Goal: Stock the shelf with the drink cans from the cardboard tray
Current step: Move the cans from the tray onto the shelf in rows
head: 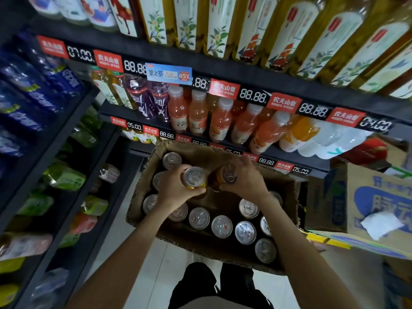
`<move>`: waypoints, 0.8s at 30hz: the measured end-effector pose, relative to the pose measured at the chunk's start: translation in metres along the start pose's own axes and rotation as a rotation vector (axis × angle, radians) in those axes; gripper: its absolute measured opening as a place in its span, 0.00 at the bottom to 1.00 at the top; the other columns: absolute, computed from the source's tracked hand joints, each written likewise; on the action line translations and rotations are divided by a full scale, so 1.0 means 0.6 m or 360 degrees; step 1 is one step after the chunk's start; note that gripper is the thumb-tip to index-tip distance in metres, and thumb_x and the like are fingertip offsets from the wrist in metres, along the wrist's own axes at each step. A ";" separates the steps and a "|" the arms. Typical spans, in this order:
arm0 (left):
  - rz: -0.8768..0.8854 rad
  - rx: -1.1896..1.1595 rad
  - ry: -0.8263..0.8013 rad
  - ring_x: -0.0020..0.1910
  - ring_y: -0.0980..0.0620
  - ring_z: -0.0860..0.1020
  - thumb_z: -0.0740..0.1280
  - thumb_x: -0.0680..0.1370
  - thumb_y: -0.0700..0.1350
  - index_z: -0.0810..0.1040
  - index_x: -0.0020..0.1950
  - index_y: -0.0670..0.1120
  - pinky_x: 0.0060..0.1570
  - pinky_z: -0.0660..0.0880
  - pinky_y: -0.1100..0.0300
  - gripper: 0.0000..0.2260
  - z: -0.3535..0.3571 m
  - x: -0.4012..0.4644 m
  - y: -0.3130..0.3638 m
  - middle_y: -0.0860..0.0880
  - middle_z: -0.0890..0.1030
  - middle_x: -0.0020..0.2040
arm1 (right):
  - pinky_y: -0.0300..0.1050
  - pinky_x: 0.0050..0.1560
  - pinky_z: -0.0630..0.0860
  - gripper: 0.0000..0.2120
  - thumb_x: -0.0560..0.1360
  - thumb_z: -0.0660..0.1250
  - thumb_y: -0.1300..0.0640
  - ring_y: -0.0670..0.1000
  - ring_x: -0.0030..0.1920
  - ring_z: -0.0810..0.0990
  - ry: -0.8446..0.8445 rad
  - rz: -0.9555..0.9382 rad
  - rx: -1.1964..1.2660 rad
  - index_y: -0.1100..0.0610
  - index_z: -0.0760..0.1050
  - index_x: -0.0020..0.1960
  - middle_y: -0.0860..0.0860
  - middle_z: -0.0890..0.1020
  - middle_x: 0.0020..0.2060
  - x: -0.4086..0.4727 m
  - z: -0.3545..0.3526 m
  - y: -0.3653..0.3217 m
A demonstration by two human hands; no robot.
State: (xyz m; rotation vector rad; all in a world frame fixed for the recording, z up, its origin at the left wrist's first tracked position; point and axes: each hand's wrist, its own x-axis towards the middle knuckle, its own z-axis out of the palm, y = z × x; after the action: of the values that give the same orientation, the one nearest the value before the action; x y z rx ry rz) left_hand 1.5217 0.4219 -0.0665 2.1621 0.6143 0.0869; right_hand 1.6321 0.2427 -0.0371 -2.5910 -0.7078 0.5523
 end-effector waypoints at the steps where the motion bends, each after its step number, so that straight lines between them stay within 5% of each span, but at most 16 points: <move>1: -0.0071 -0.0270 -0.0042 0.54 0.55 0.76 0.80 0.60 0.51 0.75 0.53 0.54 0.53 0.72 0.60 0.25 -0.010 0.000 0.019 0.53 0.79 0.53 | 0.54 0.57 0.76 0.35 0.62 0.78 0.50 0.56 0.60 0.74 0.0051 0.0108 0.0266 0.53 0.68 0.65 0.54 0.72 0.61 -0.018 -0.017 0.011; 6: -0.0205 -0.1078 -0.0233 0.57 0.51 0.77 0.78 0.63 0.45 0.76 0.59 0.48 0.55 0.74 0.60 0.25 -0.057 -0.002 0.123 0.47 0.80 0.57 | 0.44 0.45 0.81 0.26 0.66 0.76 0.58 0.54 0.52 0.81 0.0310 0.0410 0.1531 0.55 0.71 0.60 0.56 0.80 0.55 -0.104 -0.086 0.026; 9: -0.0114 -0.1202 -0.0275 0.54 0.56 0.77 0.75 0.65 0.45 0.75 0.61 0.49 0.47 0.73 0.64 0.25 -0.078 -0.010 0.190 0.51 0.79 0.57 | 0.43 0.49 0.79 0.24 0.63 0.78 0.55 0.52 0.54 0.81 0.0480 0.0347 0.1864 0.49 0.74 0.56 0.53 0.81 0.54 -0.149 -0.127 0.015; 14: 0.0131 -0.1120 -0.0372 0.54 0.56 0.77 0.75 0.57 0.62 0.78 0.49 0.65 0.51 0.72 0.57 0.21 -0.098 -0.030 0.304 0.58 0.81 0.52 | 0.48 0.55 0.77 0.23 0.61 0.75 0.51 0.50 0.56 0.81 0.0580 0.0165 0.1939 0.45 0.76 0.55 0.45 0.83 0.50 -0.216 -0.219 0.004; 17: 0.0365 -0.1035 -0.0387 0.51 0.58 0.80 0.73 0.54 0.67 0.78 0.47 0.65 0.48 0.74 0.59 0.23 -0.110 -0.034 0.378 0.58 0.82 0.49 | 0.48 0.53 0.78 0.25 0.57 0.74 0.46 0.49 0.54 0.82 0.0651 0.0042 0.1893 0.45 0.78 0.54 0.46 0.84 0.50 -0.252 -0.285 0.004; 20: 0.0545 -0.1001 -0.0401 0.45 0.58 0.82 0.69 0.57 0.64 0.81 0.43 0.64 0.48 0.76 0.54 0.16 -0.123 -0.040 0.463 0.58 0.84 0.43 | 0.44 0.45 0.80 0.24 0.56 0.72 0.43 0.47 0.49 0.83 0.0684 -0.0030 0.1930 0.45 0.80 0.52 0.46 0.85 0.47 -0.274 -0.359 0.012; 24: 0.0774 -0.0945 -0.0392 0.43 0.53 0.82 0.65 0.60 0.63 0.83 0.42 0.59 0.48 0.76 0.53 0.16 -0.142 -0.044 0.576 0.53 0.85 0.41 | 0.45 0.35 0.81 0.11 0.59 0.70 0.45 0.51 0.39 0.85 0.0662 -0.0126 0.2001 0.47 0.84 0.39 0.51 0.86 0.39 -0.299 -0.473 0.014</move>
State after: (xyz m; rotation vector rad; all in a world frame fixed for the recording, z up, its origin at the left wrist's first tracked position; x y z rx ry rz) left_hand 1.6126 0.2971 0.2553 1.6588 -0.0911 0.2290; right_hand 1.6250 0.0620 0.2456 -1.4031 -0.1741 0.2555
